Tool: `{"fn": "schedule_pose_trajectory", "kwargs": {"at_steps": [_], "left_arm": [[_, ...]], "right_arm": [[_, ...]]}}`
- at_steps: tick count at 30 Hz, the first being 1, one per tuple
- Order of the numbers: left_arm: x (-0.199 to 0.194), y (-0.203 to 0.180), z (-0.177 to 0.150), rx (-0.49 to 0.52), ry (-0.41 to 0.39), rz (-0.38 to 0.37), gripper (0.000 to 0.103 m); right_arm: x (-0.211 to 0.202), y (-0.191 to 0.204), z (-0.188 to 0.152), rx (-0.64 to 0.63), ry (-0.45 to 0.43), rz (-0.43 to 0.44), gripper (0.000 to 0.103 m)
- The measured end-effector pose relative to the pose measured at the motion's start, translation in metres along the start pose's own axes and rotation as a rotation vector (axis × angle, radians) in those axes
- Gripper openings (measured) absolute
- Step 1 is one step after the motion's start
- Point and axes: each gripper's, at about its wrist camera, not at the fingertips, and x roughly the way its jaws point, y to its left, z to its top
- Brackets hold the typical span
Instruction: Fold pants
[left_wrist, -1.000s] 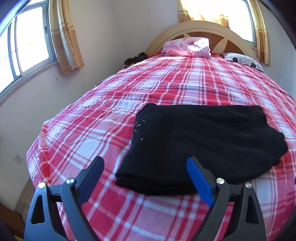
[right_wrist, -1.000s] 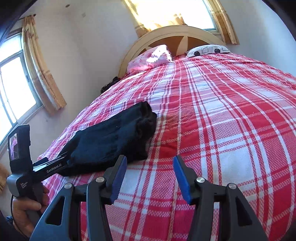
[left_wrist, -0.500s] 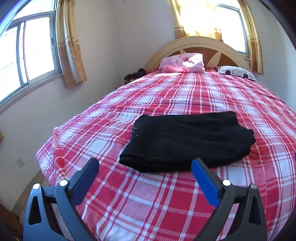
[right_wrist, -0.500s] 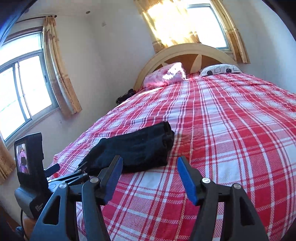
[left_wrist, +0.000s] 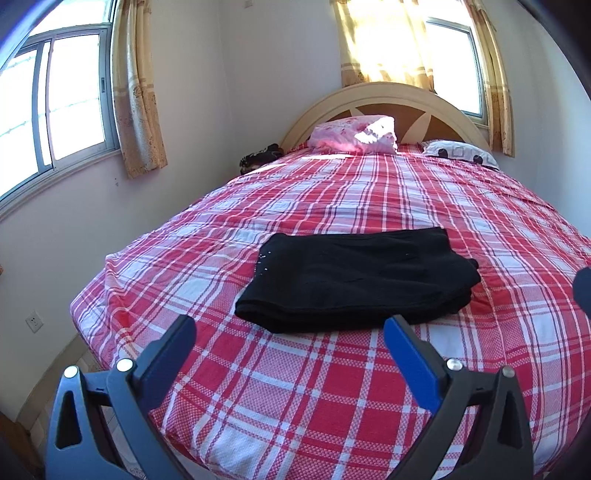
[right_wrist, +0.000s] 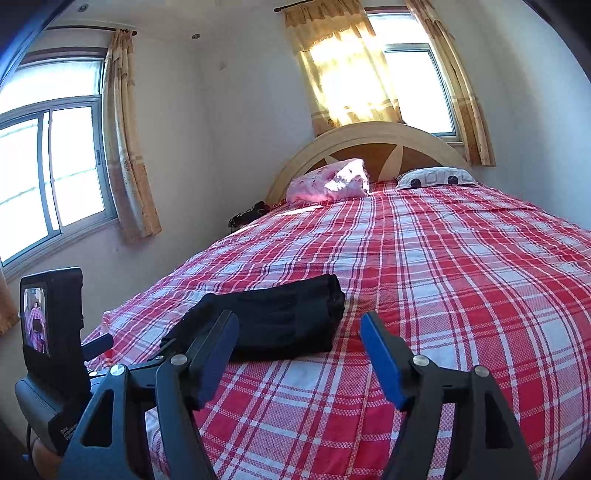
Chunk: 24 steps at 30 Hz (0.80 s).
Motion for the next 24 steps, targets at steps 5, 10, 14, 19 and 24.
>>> {"fn": "schedule_pose_trajectory", "kwargs": {"at_steps": [5,10,14,19,24], "left_arm": [[0.0011,-0.0038,-0.0038,0.010,0.014,-0.013,0.103],[-0.0019,-0.0042,-0.0034,0.012,0.007,-0.018,0.103],[-0.0028,-0.0039,-0.0019,0.008,0.003,-0.016,0.103],[-0.0019,-0.0035,-0.0016,0.006,0.005,-0.012,0.103],[-0.0014,-0.0031,-0.0013,0.007,0.007,-0.012,0.103]], "right_arm": [[0.0009,0.0029,-0.0033,-0.022,0.003,-0.026,0.071],[-0.0004,0.0017,-0.0036,-0.016,0.004,-0.035,0.071],[-0.0012,0.0008,-0.0028,-0.008,0.002,-0.030,0.072],[-0.0008,0.0002,-0.0026,-0.008,0.007,-0.023,0.072],[-0.0009,-0.0004,-0.0025,-0.005,0.007,-0.022,0.072]]}}
